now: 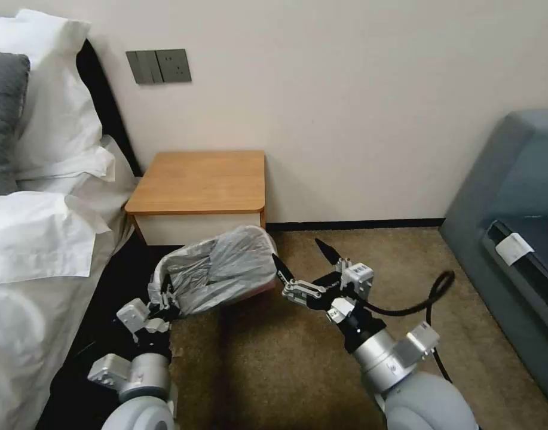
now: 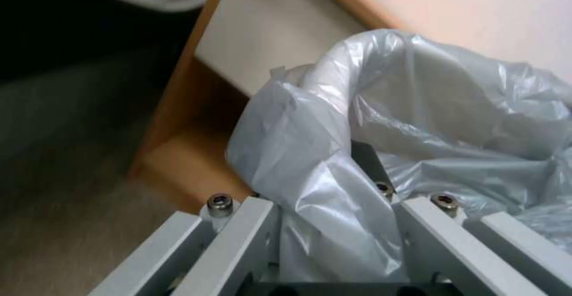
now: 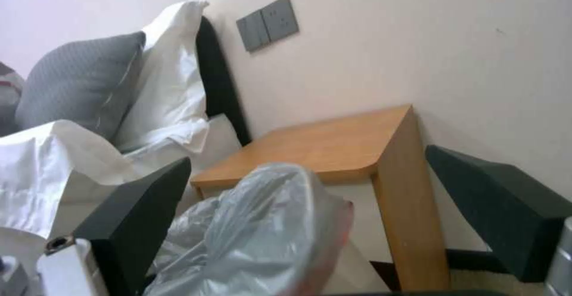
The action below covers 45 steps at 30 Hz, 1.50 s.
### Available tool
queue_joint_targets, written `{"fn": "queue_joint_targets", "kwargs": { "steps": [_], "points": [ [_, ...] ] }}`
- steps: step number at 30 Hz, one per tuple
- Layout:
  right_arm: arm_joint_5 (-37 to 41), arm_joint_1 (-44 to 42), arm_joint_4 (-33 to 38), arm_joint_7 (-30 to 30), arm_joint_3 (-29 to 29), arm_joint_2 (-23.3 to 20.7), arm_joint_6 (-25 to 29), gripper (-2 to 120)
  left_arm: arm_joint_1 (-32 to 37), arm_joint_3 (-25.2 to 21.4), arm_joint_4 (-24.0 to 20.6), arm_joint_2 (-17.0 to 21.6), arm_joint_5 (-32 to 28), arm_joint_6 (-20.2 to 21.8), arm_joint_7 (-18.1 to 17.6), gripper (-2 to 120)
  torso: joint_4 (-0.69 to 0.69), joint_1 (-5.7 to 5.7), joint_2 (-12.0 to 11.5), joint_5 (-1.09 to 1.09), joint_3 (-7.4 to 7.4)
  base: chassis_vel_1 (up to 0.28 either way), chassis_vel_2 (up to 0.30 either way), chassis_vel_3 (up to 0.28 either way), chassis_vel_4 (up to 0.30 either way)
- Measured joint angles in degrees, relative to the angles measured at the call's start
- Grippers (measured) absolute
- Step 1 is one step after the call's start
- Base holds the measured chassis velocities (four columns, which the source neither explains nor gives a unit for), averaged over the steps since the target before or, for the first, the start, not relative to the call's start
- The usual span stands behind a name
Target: Pick up the garbage bag from the table and place it over the trash can.
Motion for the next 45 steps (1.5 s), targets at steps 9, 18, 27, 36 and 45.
{"fn": "queue_joint_targets", "kwargs": {
  "steps": [9,18,27,36,45],
  "points": [
    [-5.26,2.15,-0.79,-4.04,-0.84,-1.93,2.96,90,0.42,1.34,0.05,0.80,1.82,2.78,-0.57,8,0.01,0.00,0.00,0.00,0.01,0.000,0.000,0.000,0.000],
    [-9.46,5.50,-2.24,-6.17,-1.37,-5.43,3.21,56,1.10,1.48,0.32,1.31,9.49,2.13,4.19,8,0.00,0.00,0.00,0.01,0.01,0.000,0.000,0.000,0.000],
    [-14.38,14.55,-4.30,-14.11,-4.64,-20.31,-1.45,22,1.24,2.81,3.81,2.99,32.36,-3.12,14.13,8,0.00,0.00,-0.01,0.01,0.01,0.000,0.000,0.000,0.000],
    [-8.43,27.63,-9.73,-17.68,-12.05,-28.04,-8.56,0,1.22,4.26,4.23,2.11,39.68,-4.70,16.62,8,0.01,0.00,-0.01,0.01,0.01,0.000,0.000,0.000,0.000],
    [-5.41,37.42,-14.98,-19.41,-22.51,-27.37,-12.04,0,1.08,5.71,3.69,1.58,41.04,-4.03,17.91,8,0.00,0.00,-0.01,-0.01,0.01,0.000,0.000,0.000,0.000]
  ]
}}
